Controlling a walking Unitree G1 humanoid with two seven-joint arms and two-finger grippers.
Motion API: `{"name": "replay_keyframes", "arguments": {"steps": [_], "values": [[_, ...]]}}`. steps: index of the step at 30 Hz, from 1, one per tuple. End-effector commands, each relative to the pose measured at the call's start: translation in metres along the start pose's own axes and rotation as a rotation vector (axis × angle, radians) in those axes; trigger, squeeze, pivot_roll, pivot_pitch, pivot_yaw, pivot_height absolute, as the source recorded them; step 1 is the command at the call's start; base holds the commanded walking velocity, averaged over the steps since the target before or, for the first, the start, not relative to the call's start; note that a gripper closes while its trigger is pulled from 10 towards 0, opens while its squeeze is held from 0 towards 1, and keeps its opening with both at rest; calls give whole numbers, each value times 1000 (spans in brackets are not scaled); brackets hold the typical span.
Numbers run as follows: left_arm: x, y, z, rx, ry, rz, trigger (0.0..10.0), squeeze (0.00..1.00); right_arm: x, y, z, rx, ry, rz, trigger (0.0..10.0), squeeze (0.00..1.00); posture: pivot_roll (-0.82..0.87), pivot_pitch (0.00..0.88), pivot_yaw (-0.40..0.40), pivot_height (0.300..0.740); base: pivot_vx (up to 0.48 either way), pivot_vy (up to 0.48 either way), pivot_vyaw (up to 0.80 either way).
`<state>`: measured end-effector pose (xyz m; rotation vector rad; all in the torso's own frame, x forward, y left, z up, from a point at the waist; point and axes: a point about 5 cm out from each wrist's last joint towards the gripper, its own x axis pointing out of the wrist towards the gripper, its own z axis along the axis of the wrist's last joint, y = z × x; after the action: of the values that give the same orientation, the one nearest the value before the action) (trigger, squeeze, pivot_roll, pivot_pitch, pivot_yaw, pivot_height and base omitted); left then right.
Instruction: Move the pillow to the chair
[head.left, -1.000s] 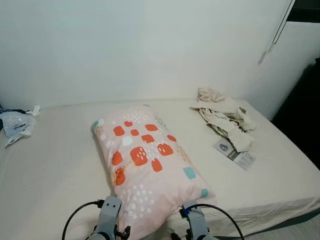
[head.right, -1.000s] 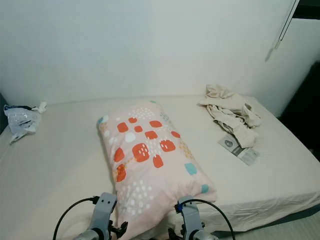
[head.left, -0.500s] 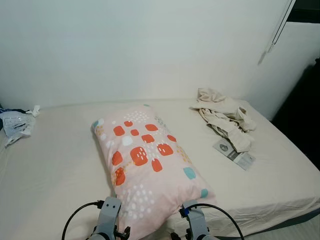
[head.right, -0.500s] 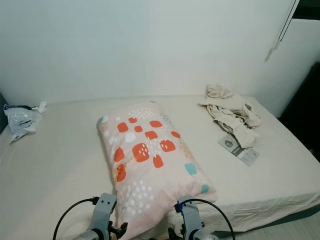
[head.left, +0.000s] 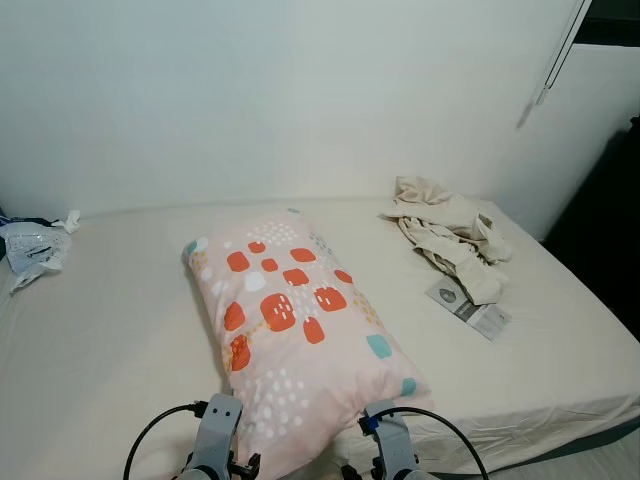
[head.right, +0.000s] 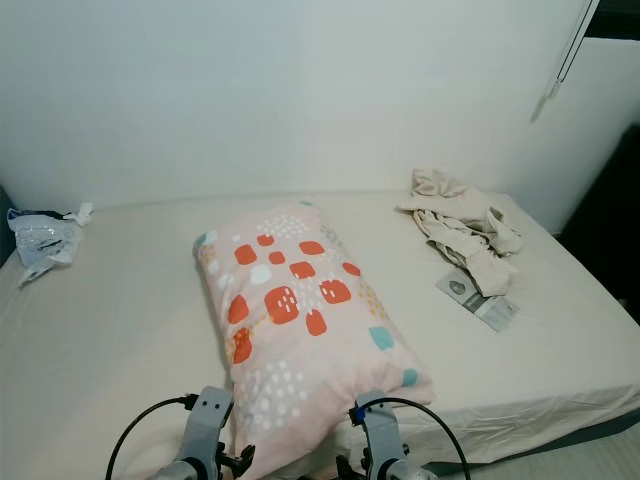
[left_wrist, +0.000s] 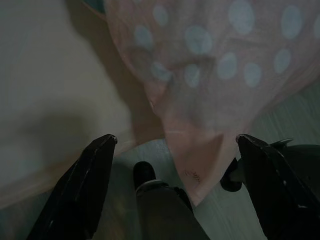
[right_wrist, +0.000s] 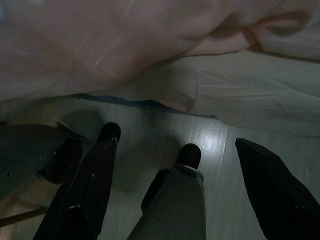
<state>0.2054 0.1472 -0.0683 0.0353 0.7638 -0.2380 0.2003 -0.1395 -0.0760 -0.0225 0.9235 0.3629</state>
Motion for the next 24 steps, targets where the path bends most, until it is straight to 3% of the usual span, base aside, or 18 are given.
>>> {"name": "replay_keyframes", "arguments": {"steps": [1,24], "values": [[-1,-2,-5,-11,14,1,10000,0,0,-2,1,-6,-2,-2,10000,0,110,0,-97,740,0,0,0],[-1,-1,-6,9,26,-5,10000,0,0,1,0,3,-3,-3,10000,0,110,0,-80,740,0,0,0]]}}
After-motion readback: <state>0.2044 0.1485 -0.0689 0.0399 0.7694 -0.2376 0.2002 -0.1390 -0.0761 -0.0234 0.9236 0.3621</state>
